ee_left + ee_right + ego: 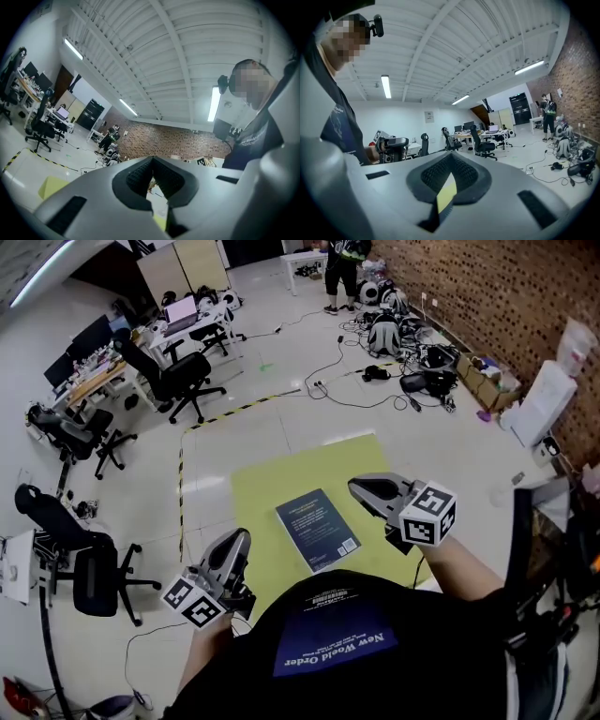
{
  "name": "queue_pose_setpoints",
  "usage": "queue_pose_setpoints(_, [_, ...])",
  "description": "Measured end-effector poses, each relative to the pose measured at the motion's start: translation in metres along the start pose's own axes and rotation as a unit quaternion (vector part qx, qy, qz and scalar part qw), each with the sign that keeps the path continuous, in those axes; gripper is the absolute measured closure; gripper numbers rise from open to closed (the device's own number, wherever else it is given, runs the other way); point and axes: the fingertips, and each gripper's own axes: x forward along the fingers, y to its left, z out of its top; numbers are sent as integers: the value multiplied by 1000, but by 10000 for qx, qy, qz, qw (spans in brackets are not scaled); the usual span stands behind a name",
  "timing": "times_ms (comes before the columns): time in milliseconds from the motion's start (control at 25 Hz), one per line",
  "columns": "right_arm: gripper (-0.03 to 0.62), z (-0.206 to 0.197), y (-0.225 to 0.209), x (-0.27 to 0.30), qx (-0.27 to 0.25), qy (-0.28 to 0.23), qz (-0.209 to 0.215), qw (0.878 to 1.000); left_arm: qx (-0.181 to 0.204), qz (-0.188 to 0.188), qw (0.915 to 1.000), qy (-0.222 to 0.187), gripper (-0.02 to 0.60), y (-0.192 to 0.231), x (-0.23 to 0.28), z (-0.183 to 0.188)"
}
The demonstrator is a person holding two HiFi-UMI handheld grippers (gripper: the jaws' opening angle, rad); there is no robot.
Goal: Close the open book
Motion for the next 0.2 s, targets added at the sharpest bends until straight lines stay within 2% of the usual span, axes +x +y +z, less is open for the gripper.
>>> queue_pose_setpoints(200, [609, 0, 3, -3, -54, 43, -45, 10000, -21, -46, 10000, 63, 575, -3, 1, 1])
